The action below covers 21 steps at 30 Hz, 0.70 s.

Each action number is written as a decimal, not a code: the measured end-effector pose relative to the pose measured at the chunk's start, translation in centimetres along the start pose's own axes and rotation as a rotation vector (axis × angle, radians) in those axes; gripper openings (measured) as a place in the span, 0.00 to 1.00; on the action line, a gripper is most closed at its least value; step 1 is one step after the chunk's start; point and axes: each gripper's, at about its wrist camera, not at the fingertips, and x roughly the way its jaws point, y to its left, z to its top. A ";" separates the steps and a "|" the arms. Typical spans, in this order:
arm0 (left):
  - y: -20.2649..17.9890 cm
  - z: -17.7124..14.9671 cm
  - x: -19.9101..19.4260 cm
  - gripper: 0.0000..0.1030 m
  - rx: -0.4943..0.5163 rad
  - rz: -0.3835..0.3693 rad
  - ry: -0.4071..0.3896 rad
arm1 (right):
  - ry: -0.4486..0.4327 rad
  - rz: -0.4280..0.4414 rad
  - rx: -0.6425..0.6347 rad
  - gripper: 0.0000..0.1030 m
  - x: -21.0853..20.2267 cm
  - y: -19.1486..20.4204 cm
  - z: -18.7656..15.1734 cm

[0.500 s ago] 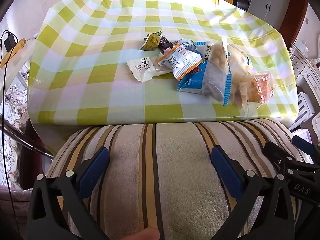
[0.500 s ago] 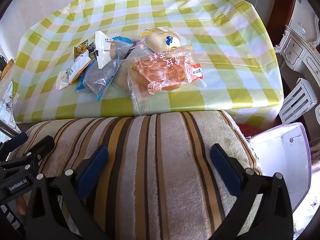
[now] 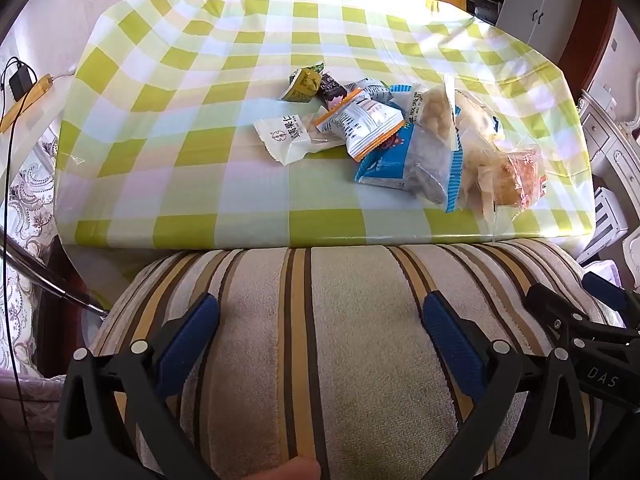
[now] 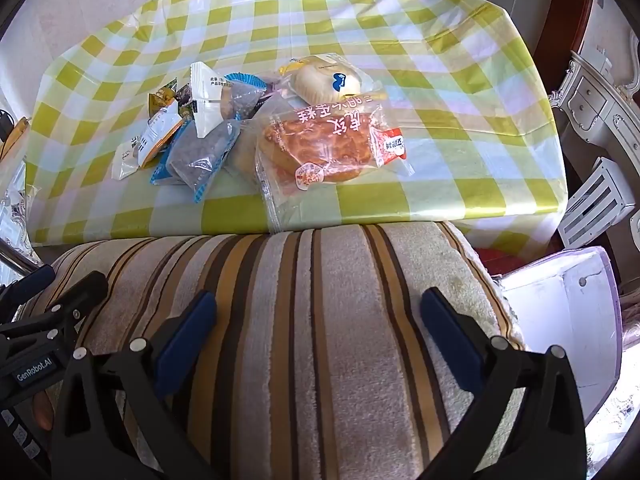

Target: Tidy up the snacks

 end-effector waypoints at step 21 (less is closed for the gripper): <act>-0.7 -0.2 -0.3 0.96 0.020 0.032 -0.002 | 0.000 0.004 0.006 0.99 0.2 -0.4 0.2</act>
